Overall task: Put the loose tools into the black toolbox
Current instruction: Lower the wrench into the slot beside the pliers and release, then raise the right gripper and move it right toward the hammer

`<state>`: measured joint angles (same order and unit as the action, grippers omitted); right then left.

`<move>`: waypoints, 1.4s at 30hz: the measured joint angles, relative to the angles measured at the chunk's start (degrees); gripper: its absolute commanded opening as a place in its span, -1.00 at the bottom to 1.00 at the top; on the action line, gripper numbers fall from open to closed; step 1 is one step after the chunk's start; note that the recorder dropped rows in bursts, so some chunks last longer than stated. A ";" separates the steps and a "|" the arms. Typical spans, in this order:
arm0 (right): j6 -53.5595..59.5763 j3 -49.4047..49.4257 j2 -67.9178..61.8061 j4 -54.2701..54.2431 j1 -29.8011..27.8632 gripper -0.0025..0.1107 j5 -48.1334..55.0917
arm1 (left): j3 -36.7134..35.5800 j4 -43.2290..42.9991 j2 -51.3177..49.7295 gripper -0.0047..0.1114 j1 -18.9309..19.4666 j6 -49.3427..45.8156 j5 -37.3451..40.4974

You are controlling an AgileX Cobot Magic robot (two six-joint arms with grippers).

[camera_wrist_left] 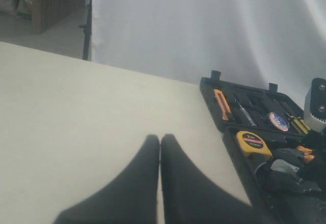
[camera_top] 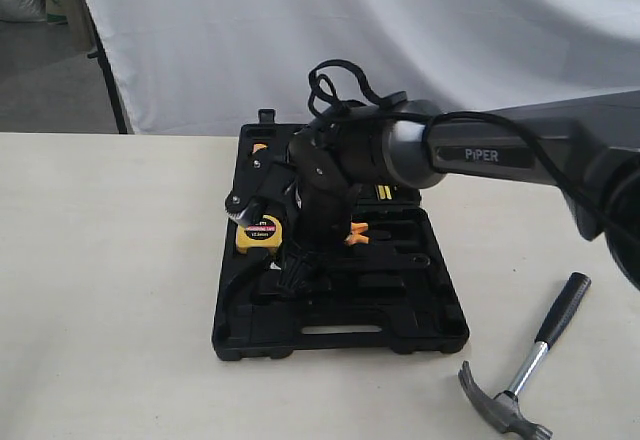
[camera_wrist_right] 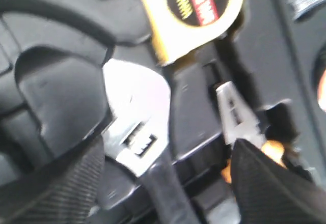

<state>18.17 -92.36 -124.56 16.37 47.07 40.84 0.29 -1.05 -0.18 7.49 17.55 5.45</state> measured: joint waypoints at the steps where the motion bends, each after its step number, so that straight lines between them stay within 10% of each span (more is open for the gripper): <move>1: -0.12 -0.66 0.00 0.00 0.00 0.22 0.00 | 0.00 0.00 0.00 -0.91 0.00 0.00 0.00; 7: -1.12 -4.96 0.00 0.44 0.00 0.13 0.64 | 0.00 0.00 0.00 -0.91 0.00 0.00 0.00; 14: -1.36 -6.46 0.00 2.70 -1.23 -0.96 6.00 | 0.00 0.00 0.00 -0.91 0.00 0.00 0.00; 27: 14.54 -6.34 -0.85 -23.20 -9.96 -0.95 12.79 | 0.00 0.00 0.00 -0.91 0.00 0.00 0.00; 42: 14.78 -1.20 -1.82 -24.46 -10.07 -0.95 6.95 | 0.00 0.00 0.00 -0.91 0.00 0.00 0.00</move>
<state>32.95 -93.55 -126.39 -8.09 37.00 47.79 0.29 -1.05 -0.18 7.49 17.55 5.45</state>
